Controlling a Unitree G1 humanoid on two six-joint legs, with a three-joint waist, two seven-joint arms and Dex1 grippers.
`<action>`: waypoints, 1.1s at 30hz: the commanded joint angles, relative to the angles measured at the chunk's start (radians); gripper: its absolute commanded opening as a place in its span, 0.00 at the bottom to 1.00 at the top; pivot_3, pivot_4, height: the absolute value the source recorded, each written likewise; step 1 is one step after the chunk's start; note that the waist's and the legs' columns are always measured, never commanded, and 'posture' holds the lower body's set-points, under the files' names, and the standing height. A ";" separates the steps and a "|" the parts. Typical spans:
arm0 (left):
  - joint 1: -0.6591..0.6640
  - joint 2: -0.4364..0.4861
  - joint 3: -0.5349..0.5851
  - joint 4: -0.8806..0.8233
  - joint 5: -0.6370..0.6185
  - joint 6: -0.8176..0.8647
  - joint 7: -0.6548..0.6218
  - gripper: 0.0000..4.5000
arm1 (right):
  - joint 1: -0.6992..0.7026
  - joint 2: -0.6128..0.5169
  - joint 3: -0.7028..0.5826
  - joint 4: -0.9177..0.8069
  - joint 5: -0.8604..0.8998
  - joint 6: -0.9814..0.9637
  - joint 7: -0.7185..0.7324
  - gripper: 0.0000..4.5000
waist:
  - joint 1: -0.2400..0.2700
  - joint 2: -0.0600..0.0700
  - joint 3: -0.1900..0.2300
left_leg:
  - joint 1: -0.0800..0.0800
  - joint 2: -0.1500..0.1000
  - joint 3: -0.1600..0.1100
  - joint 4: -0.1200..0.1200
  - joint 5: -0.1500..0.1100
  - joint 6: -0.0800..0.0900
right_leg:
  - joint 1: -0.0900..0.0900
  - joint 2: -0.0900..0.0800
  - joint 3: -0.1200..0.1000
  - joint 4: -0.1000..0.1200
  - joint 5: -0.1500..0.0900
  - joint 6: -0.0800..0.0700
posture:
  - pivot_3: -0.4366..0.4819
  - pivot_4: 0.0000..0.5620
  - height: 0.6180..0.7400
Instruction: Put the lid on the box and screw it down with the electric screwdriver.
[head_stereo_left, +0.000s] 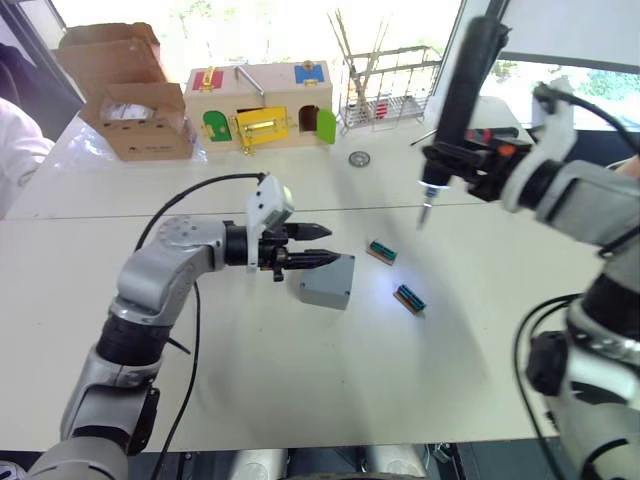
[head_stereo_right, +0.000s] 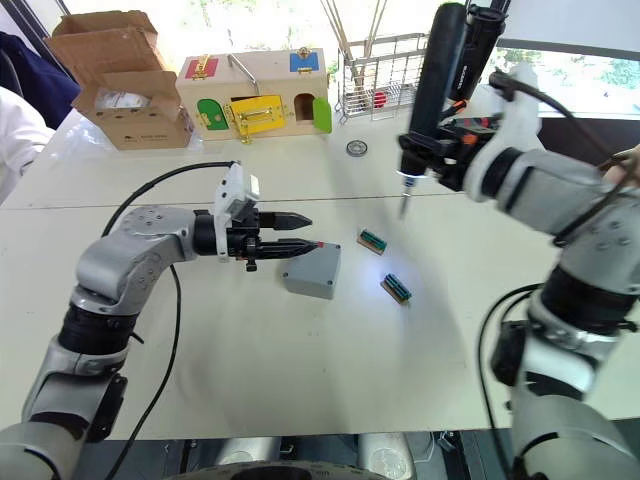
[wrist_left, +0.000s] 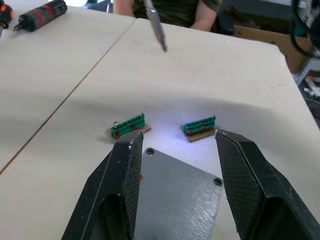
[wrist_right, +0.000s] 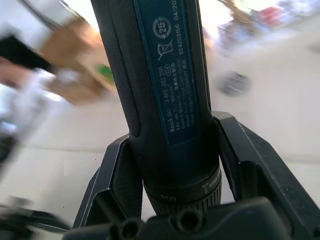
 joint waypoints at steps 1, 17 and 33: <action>0.000 0.021 0.008 -0.067 -0.036 0.000 -0.006 0.52 | -0.037 -0.170 0.019 0.186 -0.018 0.072 0.076 0.40 | 0.003 -0.001 0.000 | 0.000 0.000 0.000 0.000 0.000 0.000 | 0.000 0.000 0.000 0.000 0.000 0.000 | 0.48 0.27 1.00; -0.001 0.094 -0.057 -0.106 -0.041 -0.043 -0.072 0.52 | -0.106 -0.398 0.755 0.845 -0.446 -0.222 0.702 0.40 | -0.021 0.006 0.007 | 0.000 0.001 0.004 0.001 -0.004 0.007 | 0.000 0.001 0.001 -0.001 0.000 0.000 | 0.48 0.27 1.00; 0.024 0.085 -0.068 -0.119 -0.051 -0.033 -0.009 0.52 | -0.234 -0.295 0.825 1.150 -0.802 -0.470 0.901 0.99 | -0.005 0.004 0.009 | 0.000 0.001 0.003 0.007 -0.002 0.004 | 0.002 0.001 0.000 0.000 0.000 0.000 | 0.48 0.27 1.00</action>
